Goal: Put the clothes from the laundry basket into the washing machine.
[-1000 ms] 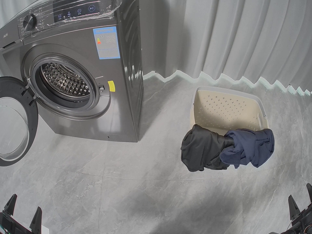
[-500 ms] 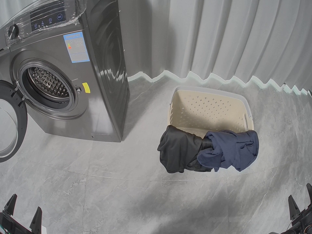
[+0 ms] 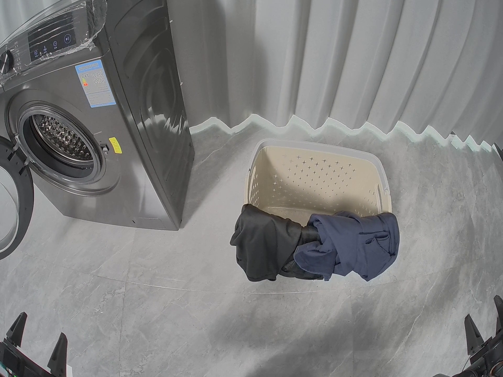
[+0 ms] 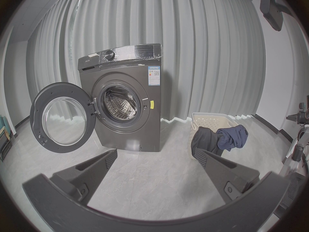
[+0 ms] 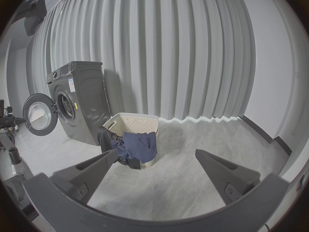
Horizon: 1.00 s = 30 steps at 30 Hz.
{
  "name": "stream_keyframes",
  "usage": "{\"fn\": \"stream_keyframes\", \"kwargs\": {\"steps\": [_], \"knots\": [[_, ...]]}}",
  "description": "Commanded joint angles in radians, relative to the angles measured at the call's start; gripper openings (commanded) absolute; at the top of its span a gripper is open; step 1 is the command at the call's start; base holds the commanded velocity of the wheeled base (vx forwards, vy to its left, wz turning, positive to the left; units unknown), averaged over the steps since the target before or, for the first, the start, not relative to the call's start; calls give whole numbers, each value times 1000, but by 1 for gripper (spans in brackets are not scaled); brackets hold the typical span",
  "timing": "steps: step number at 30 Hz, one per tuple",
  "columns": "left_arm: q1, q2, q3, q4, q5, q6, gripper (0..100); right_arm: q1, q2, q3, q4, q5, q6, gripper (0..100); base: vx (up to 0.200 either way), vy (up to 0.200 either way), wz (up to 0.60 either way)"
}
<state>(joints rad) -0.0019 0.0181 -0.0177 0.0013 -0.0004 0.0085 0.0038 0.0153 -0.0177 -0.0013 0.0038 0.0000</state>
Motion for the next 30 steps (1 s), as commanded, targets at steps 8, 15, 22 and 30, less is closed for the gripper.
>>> {"fn": "stream_keyframes", "kwargs": {"steps": [8, 15, 22, 30], "knots": [[0, -17, 16, 0, 0, -2, 100, 1, -12, 18, 0, 1, 0, 100, 0, -150, 0], [0, -17, 16, 0, 0, -2, 100, 1, -12, 18, 0, 1, 0, 100, 0, 0, 0], [0, -17, 16, 0, 0, -4, 100, 1, -11, 18, 0, 1, -2, 100, 114, 0, 0], [0, -15, 16, 0, 0, -4, 100, 1, -11, 18, 0, 1, -2, 100, 50, 0, 0]]}}
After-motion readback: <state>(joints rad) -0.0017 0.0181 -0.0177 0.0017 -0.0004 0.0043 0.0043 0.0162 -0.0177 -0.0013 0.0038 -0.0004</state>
